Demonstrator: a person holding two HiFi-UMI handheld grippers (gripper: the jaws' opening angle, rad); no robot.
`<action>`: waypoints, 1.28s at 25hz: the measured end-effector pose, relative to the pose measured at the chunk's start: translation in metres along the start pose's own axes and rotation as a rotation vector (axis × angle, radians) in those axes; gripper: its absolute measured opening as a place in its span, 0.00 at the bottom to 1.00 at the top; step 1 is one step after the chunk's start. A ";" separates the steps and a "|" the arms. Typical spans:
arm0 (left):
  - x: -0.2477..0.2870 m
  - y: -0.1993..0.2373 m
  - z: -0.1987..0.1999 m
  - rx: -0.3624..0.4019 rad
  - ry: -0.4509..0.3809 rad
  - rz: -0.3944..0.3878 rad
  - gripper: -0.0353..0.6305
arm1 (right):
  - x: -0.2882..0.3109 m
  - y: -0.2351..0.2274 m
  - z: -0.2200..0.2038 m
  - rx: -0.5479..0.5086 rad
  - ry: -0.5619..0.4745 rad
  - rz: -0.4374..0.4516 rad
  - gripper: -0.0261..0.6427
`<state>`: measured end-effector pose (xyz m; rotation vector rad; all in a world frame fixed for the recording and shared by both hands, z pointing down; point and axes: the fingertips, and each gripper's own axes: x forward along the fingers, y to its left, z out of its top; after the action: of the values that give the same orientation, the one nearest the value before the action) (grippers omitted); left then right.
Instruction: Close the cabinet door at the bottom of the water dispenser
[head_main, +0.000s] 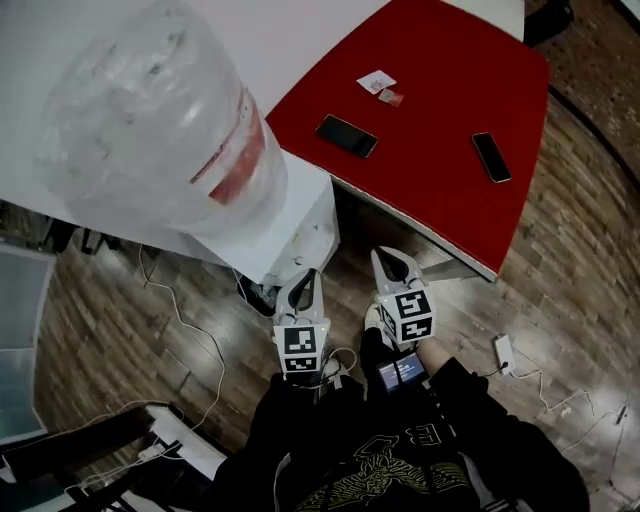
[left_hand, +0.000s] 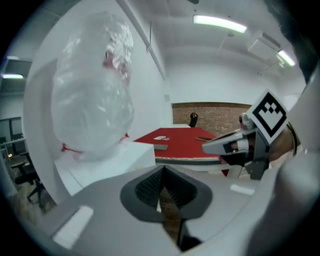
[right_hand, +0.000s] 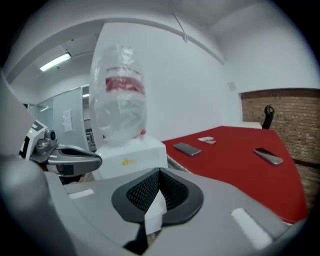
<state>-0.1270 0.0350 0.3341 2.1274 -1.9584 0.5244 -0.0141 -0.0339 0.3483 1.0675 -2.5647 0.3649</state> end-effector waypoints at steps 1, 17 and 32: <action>-0.018 0.007 0.018 0.008 -0.050 0.023 0.06 | -0.016 0.004 0.018 -0.001 -0.044 -0.019 0.04; -0.192 0.013 0.174 -0.048 -0.462 0.110 0.06 | -0.199 0.093 0.149 -0.147 -0.434 -0.004 0.04; -0.180 -0.005 0.176 0.001 -0.436 0.132 0.06 | -0.200 0.083 0.155 -0.130 -0.430 0.035 0.04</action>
<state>-0.1107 0.1341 0.1032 2.2712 -2.3301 0.0780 0.0261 0.0940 0.1180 1.1567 -2.9327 -0.0323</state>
